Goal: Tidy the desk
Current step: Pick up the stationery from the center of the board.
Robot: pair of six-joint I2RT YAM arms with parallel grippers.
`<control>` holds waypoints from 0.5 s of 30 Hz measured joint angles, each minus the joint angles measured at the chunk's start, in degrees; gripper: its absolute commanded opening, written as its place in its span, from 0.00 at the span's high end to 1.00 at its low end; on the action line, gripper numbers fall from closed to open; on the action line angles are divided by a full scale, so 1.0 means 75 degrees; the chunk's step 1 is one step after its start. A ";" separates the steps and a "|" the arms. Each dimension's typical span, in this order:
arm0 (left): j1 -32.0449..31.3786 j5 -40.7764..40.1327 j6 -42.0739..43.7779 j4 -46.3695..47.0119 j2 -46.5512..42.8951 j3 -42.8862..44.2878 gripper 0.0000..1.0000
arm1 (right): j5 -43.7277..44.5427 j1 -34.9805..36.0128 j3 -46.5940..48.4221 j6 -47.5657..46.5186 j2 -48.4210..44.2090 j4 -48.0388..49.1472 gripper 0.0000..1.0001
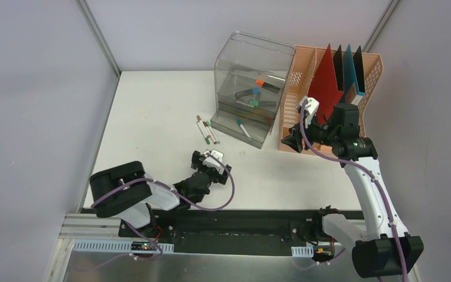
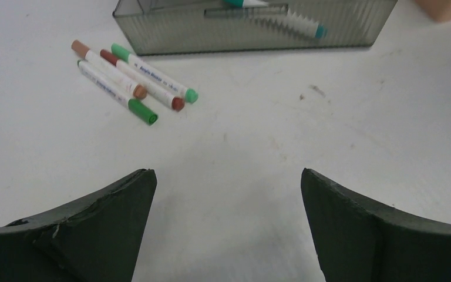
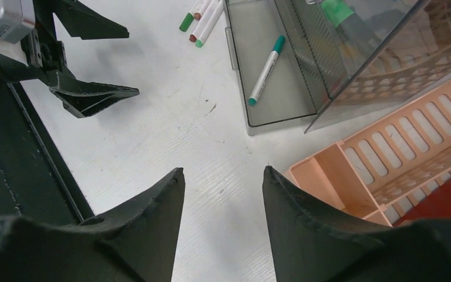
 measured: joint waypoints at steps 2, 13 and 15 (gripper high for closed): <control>0.0000 0.0079 -0.0230 -0.0880 -0.0472 0.0408 0.01 | -0.0242 -0.0140 -0.0032 0.0096 0.0047 0.0006 0.44; 0.0688 0.2273 -0.1891 -0.4543 -0.2792 0.1545 0.04 | -0.0047 -0.0172 -0.0029 0.0175 0.0880 -0.0128 0.40; 0.1224 0.2856 -0.2358 -0.5047 -0.3136 0.1658 0.04 | 0.0015 -0.0172 -0.0029 0.0187 0.0877 -0.0131 0.40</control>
